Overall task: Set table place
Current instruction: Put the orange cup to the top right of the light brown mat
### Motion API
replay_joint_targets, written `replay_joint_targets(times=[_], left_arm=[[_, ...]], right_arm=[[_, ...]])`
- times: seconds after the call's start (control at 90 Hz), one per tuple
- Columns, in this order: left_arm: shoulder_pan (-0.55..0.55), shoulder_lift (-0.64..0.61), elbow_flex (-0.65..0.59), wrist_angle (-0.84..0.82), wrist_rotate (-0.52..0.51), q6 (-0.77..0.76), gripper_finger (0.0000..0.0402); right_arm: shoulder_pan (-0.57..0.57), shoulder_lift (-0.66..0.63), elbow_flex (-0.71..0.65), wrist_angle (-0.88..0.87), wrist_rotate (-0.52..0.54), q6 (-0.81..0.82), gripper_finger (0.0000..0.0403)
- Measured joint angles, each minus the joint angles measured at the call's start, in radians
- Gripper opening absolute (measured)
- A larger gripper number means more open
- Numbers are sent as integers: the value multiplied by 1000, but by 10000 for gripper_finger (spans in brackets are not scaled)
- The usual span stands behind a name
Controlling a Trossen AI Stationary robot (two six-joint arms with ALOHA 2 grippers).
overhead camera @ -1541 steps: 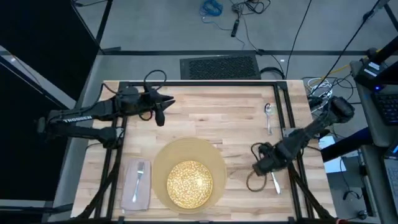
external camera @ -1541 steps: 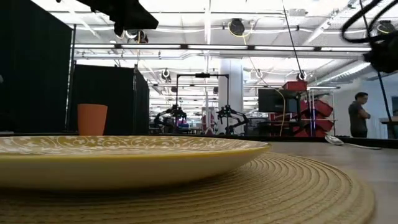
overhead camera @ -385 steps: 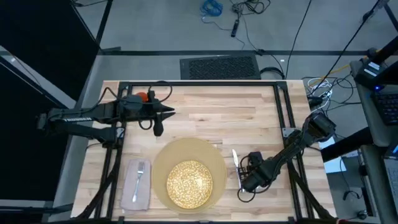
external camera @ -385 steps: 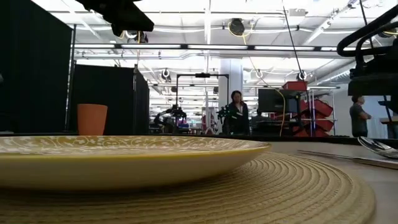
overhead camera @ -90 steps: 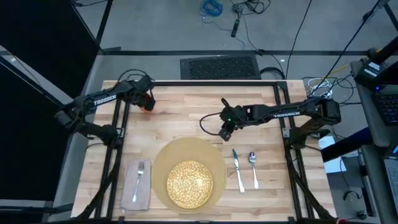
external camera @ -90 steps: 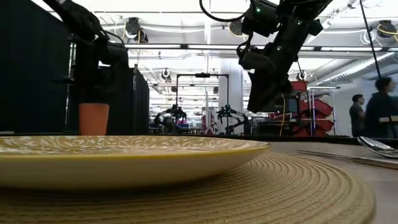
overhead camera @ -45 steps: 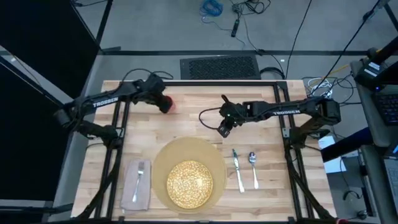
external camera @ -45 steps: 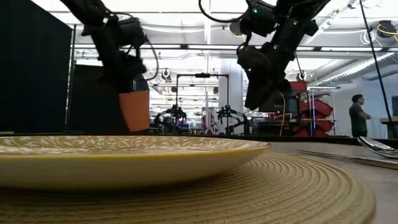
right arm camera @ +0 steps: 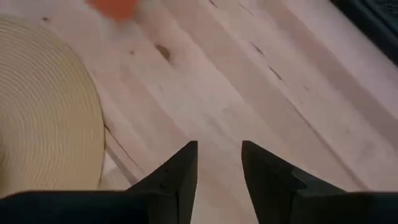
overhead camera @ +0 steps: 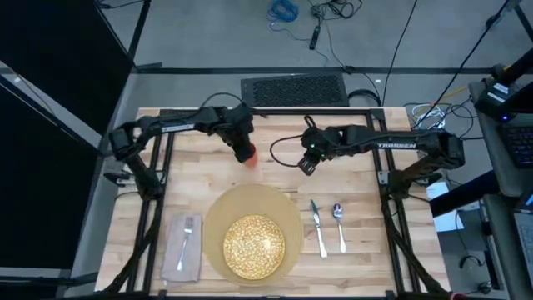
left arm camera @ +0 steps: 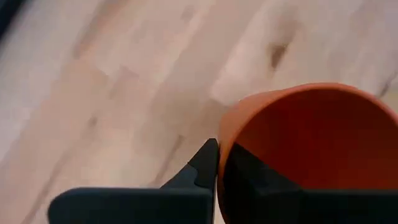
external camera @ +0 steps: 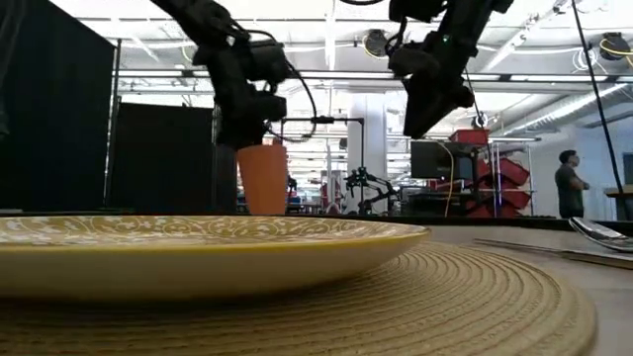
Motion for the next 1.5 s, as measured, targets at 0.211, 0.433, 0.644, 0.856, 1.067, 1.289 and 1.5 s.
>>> replay_joint_targets(times=[0.211, 0.433, 0.644, 0.856, 1.067, 1.289, 1.5], left_arm=[[-57, 79, 61, -2, 5, 4, 0], [-87, 95, 78, -7, 54, 38, 0], [-109, 95, 78, -1, 58, 58, 32], [-118, 95, 78, 6, 49, 81, 73], [-116, 92, 114, -25, -15, 82, 82], [-119, 91, 241, -147, -16, 120, 83], [-118, 89, 380, -281, -18, 220, 83]], right_arm=[[1, -3, 0, -2, -2, 5, 112], [0, -2, 0, -2, -2, 6, 112], [1, -2, 0, -1, -2, 6, 112], [1, -2, 0, 1, -2, 6, 112], [1, -2, 0, 0, -2, 4, 112], [1, -2, 0, -1, -7, 2, 112], [-14, -2, 0, 11, -125, 2, 112]])
